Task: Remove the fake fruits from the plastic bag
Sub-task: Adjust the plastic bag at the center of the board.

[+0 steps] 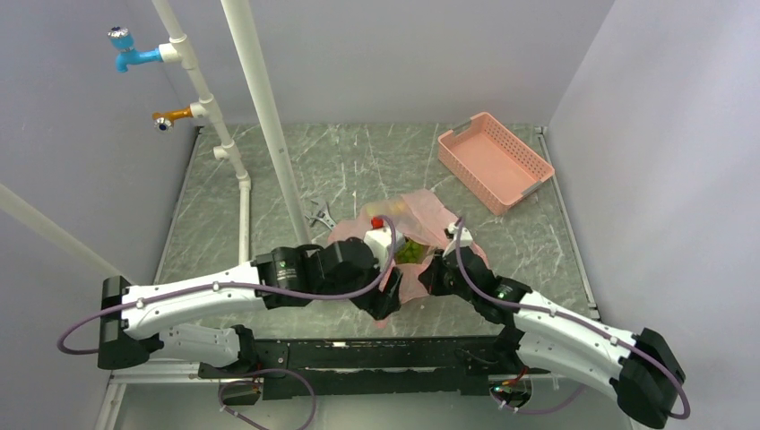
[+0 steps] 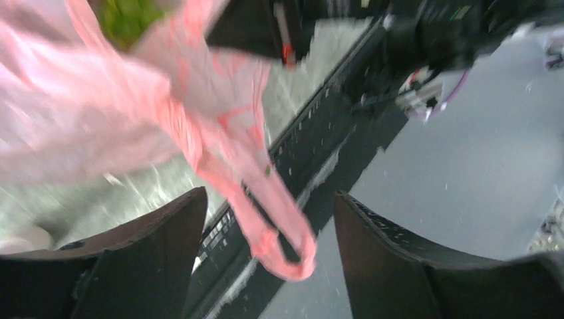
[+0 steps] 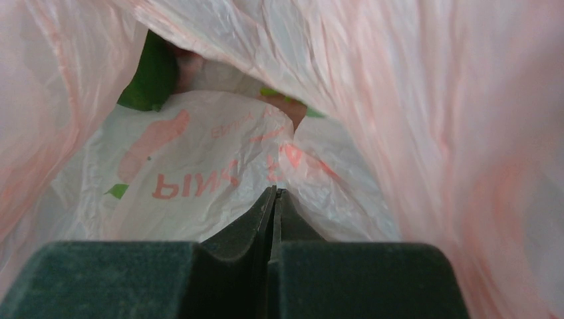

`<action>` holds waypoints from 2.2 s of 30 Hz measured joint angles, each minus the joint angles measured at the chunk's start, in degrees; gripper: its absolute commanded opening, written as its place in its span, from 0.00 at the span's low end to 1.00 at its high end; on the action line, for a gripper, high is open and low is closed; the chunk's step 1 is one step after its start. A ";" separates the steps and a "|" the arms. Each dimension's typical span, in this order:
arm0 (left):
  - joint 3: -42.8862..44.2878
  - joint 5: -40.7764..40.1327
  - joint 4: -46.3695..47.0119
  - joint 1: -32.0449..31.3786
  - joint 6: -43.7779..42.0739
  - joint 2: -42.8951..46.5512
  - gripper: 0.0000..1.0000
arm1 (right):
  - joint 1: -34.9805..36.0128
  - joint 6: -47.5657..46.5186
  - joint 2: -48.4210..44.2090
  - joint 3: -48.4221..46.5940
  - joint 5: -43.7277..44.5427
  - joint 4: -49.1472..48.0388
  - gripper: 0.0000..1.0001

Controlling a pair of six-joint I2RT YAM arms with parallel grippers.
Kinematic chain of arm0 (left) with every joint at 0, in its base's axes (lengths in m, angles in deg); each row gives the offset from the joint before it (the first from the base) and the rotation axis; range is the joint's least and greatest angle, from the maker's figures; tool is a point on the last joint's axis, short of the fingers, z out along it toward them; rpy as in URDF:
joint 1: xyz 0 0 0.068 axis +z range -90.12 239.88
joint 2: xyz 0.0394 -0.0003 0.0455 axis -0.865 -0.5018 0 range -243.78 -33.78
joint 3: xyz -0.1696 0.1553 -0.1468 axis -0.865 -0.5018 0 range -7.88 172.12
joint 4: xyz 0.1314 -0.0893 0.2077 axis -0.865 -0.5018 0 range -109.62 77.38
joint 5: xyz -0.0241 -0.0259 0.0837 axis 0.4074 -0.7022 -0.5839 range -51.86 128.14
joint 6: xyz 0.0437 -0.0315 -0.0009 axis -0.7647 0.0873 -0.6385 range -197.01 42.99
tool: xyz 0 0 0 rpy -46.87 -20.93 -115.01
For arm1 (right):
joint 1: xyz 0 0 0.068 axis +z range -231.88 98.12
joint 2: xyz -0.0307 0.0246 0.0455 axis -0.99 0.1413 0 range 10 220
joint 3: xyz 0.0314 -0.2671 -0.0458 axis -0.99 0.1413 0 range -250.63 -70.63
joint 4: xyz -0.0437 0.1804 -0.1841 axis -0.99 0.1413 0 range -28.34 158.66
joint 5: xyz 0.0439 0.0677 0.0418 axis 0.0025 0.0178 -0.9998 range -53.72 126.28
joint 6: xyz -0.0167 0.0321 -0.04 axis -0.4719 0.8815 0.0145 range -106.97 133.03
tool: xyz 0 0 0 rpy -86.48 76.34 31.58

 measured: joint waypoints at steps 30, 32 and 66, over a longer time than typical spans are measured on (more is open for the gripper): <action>32.87 -22.64 -5.81 14.12 -22.05 -40.06 0.47 | 0.15 9.07 -11.47 8.22 1.95 -2.62 0.00; 35.63 -22.73 -6.25 15.04 -23.50 -42.21 0.20 | 0.15 9.62 -11.26 8.48 2.71 -2.58 0.00; 34.18 -8.94 -6.16 16.68 -20.26 -25.27 0.00 | 2.43 -4.02 5.90 -10.91 7.54 -8.61 0.00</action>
